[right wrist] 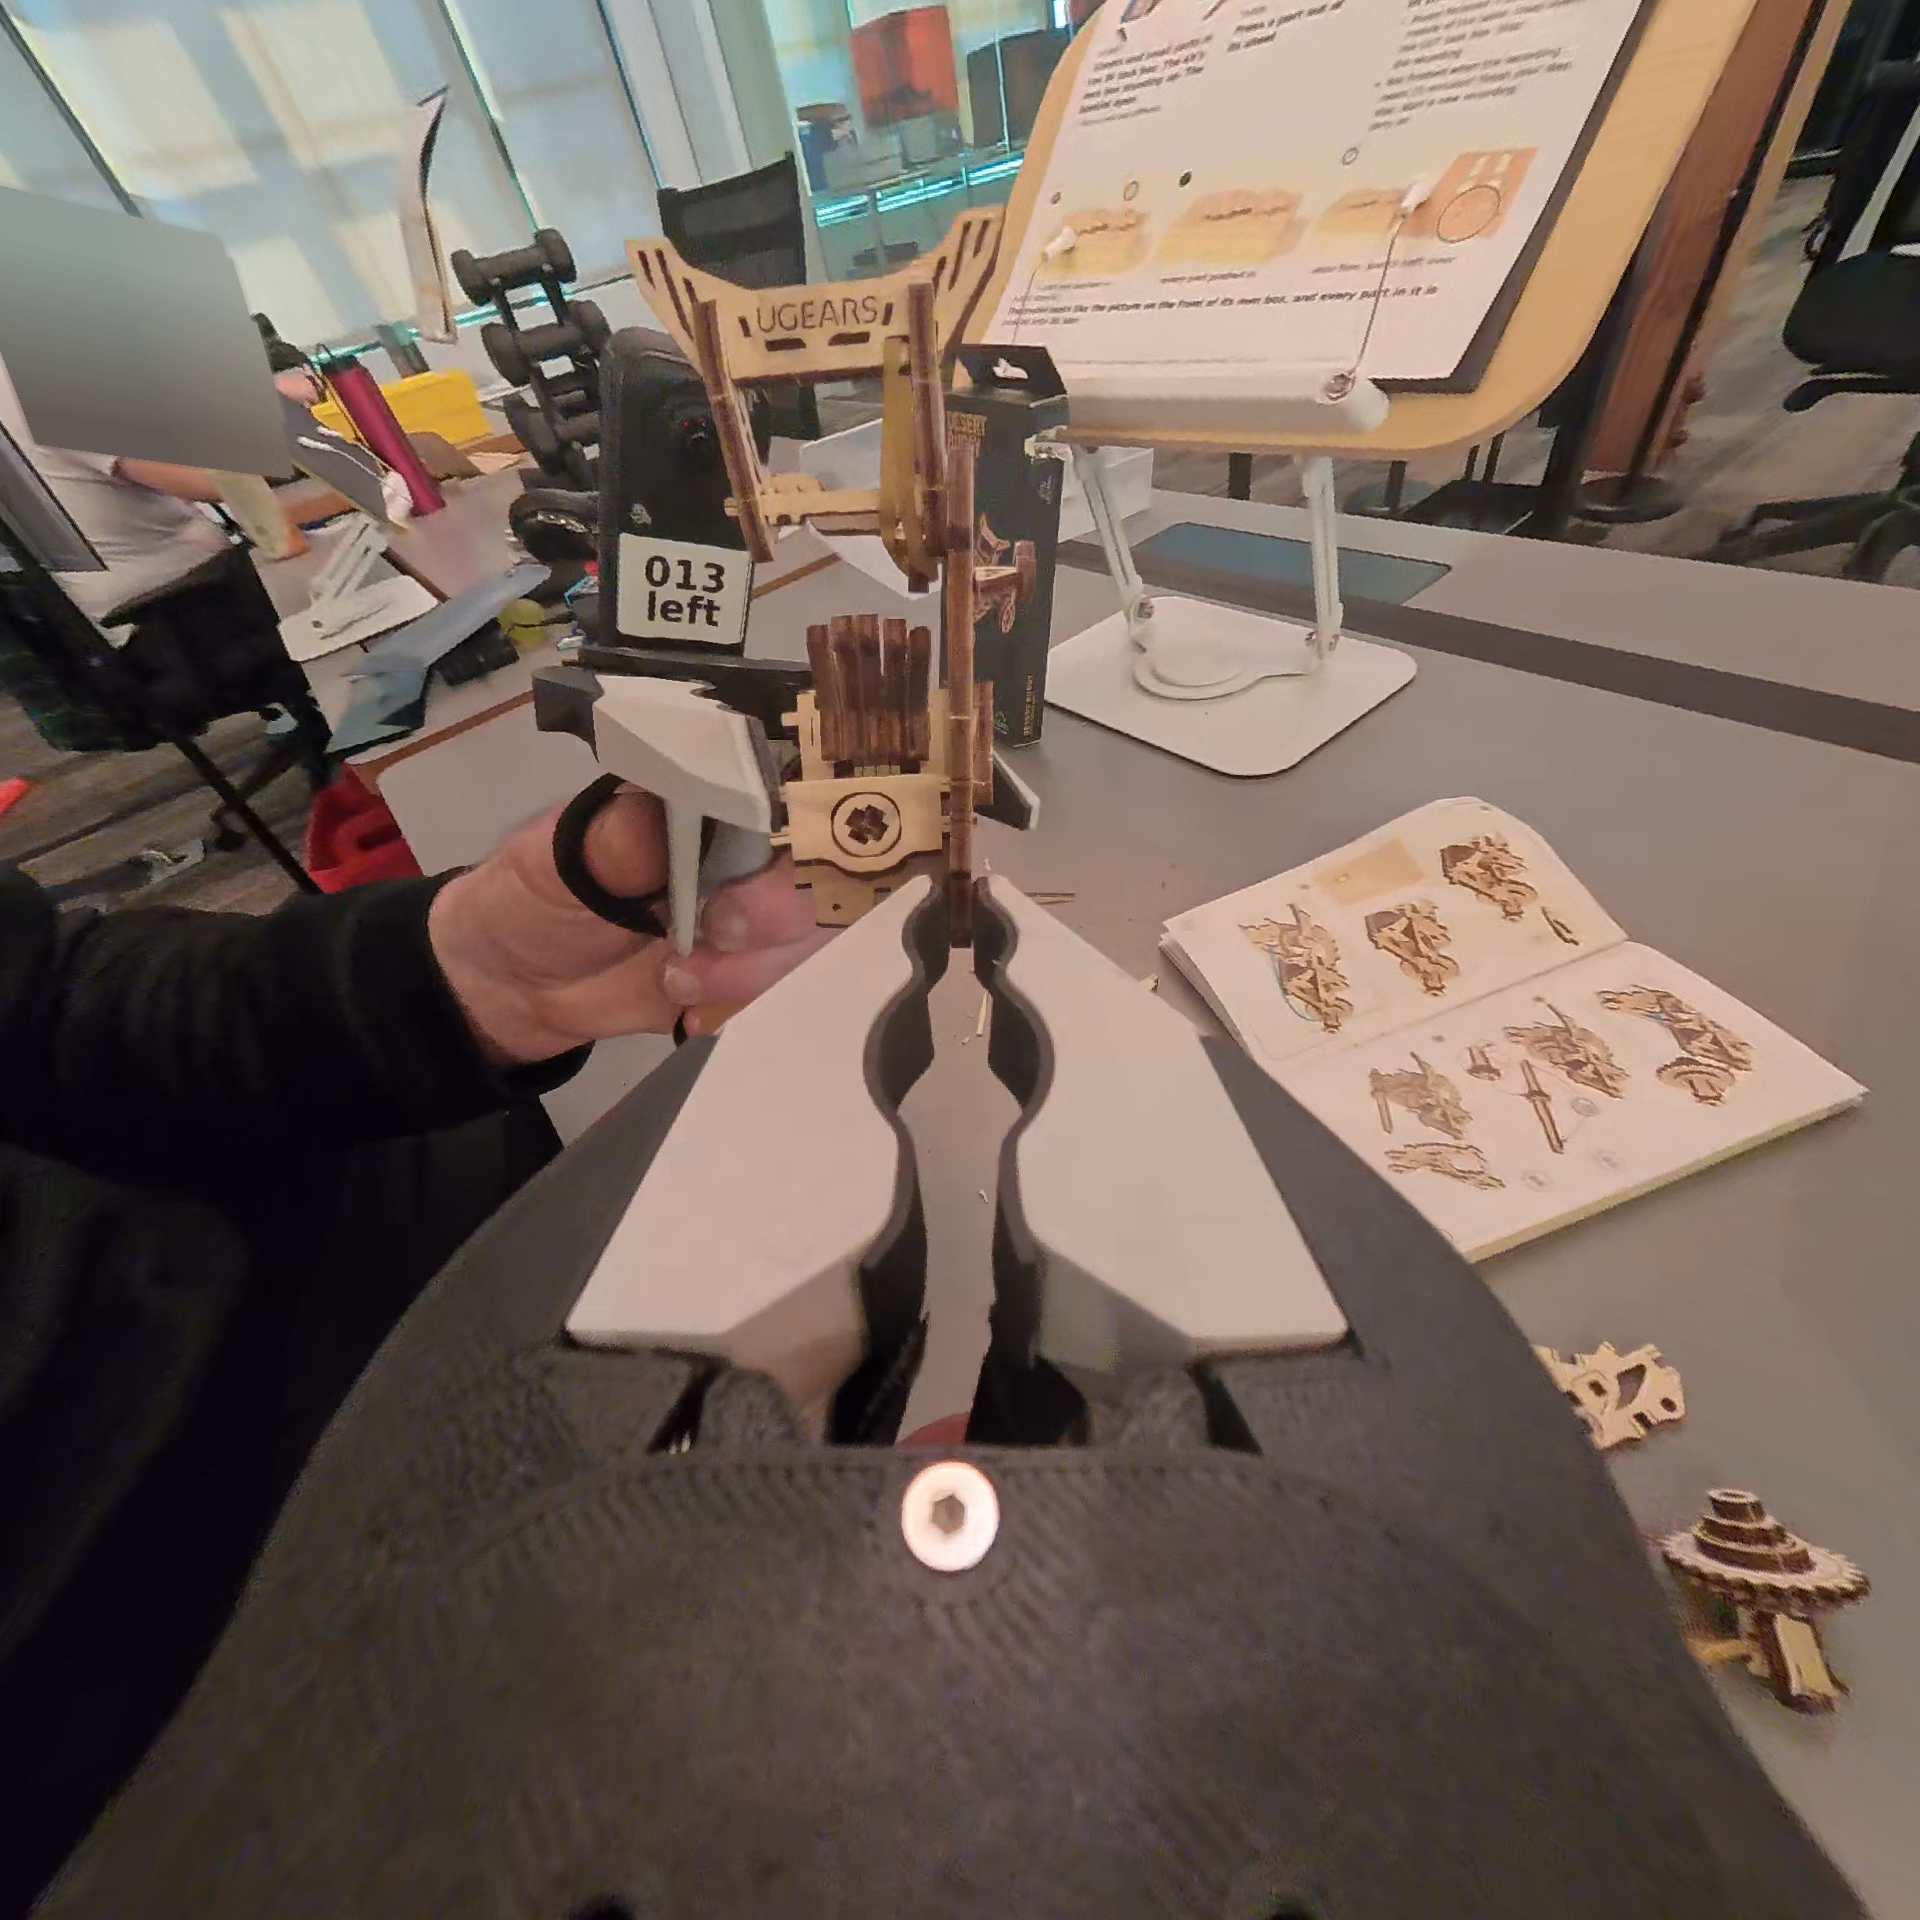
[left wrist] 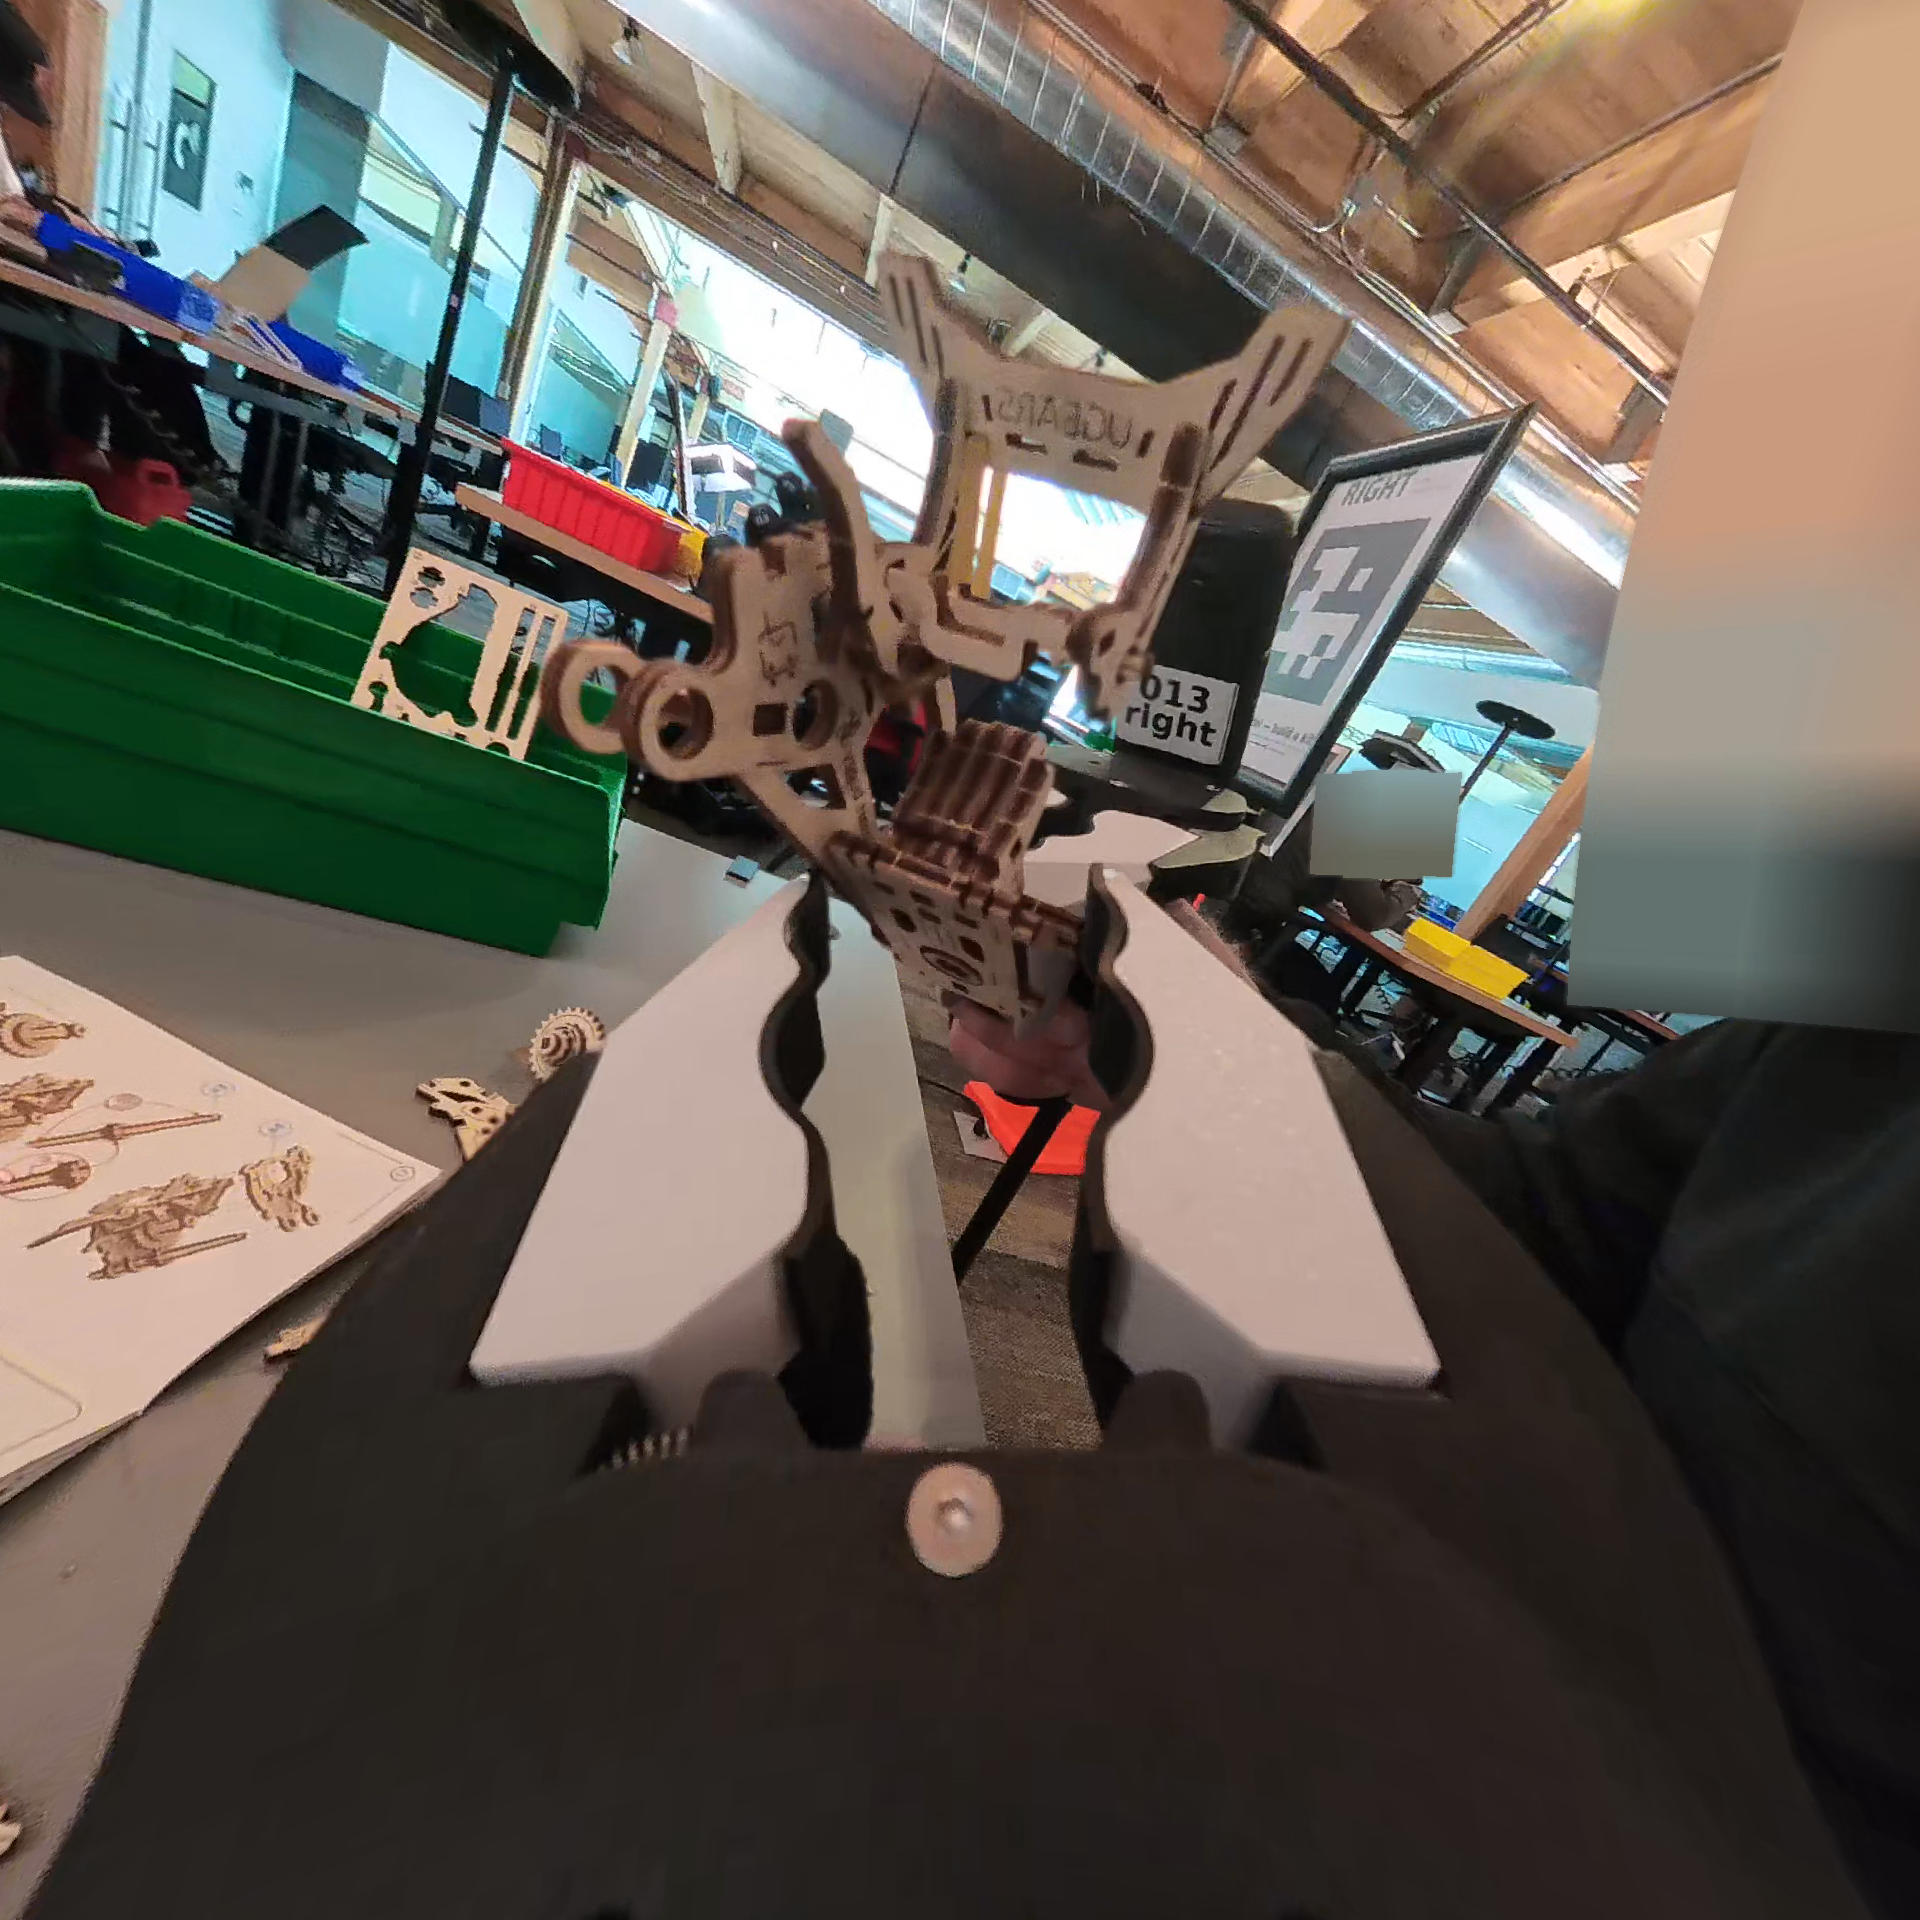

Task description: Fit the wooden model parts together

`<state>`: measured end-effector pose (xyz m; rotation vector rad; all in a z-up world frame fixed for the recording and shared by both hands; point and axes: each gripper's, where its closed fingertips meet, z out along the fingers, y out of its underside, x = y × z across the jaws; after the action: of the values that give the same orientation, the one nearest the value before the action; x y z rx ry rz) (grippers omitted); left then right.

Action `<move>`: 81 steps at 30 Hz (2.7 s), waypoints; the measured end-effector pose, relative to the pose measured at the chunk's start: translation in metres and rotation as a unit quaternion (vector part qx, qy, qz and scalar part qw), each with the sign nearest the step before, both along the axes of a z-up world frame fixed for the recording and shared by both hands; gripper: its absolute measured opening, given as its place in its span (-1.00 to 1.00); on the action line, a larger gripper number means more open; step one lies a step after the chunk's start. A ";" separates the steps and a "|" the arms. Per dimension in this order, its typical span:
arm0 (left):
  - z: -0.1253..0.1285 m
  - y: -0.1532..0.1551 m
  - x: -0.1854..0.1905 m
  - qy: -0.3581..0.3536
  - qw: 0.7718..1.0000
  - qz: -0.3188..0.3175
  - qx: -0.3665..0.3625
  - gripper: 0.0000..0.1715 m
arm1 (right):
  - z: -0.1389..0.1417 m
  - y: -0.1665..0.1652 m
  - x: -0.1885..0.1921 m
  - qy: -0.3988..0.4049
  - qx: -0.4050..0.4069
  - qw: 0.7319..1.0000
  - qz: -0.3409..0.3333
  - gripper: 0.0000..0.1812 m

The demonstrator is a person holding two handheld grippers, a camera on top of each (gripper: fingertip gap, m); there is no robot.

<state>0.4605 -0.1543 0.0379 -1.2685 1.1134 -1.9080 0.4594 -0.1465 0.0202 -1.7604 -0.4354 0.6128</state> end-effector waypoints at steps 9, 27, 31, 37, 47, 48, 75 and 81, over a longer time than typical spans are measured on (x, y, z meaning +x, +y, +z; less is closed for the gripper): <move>-0.001 -0.009 -0.006 0.002 0.999 -0.042 -0.003 -0.71 | 0.012 -0.003 0.005 -0.030 0.028 0.999 0.006 -0.92; -0.012 -0.002 -0.008 -0.029 0.999 0.000 0.018 -0.38 | -0.003 0.002 0.000 0.181 -0.051 0.980 0.063 -0.97; -0.010 0.000 -0.014 -0.055 0.998 -0.004 0.004 -0.47 | -0.009 0.000 -0.007 0.227 -0.074 0.967 0.090 -0.96; -0.005 0.000 -0.019 -0.098 0.995 -0.011 -0.015 -0.46 | -0.012 -0.003 -0.016 0.279 -0.097 0.947 0.129 -0.97; -0.003 0.002 -0.022 -0.100 0.995 -0.008 0.003 -0.47 | 0.006 -0.010 -0.004 0.191 -0.008 0.974 0.121 -0.52; -0.002 0.000 -0.021 -0.100 0.995 -0.011 0.007 -0.47 | 0.006 -0.010 -0.008 0.161 -0.006 0.979 0.122 -0.44; 0.008 -0.008 -0.025 -0.127 0.991 -0.032 0.000 -0.48 | 0.019 -0.014 -0.032 0.161 0.023 0.974 0.154 -0.63; 0.009 -0.007 -0.024 -0.130 0.991 -0.020 0.004 -0.48 | 0.017 -0.014 -0.031 0.161 0.026 0.975 0.149 -0.61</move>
<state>0.4362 -0.1612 0.0468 -0.9650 1.0153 -2.0279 0.4279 -0.1605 0.0375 -1.5216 -0.4873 1.0729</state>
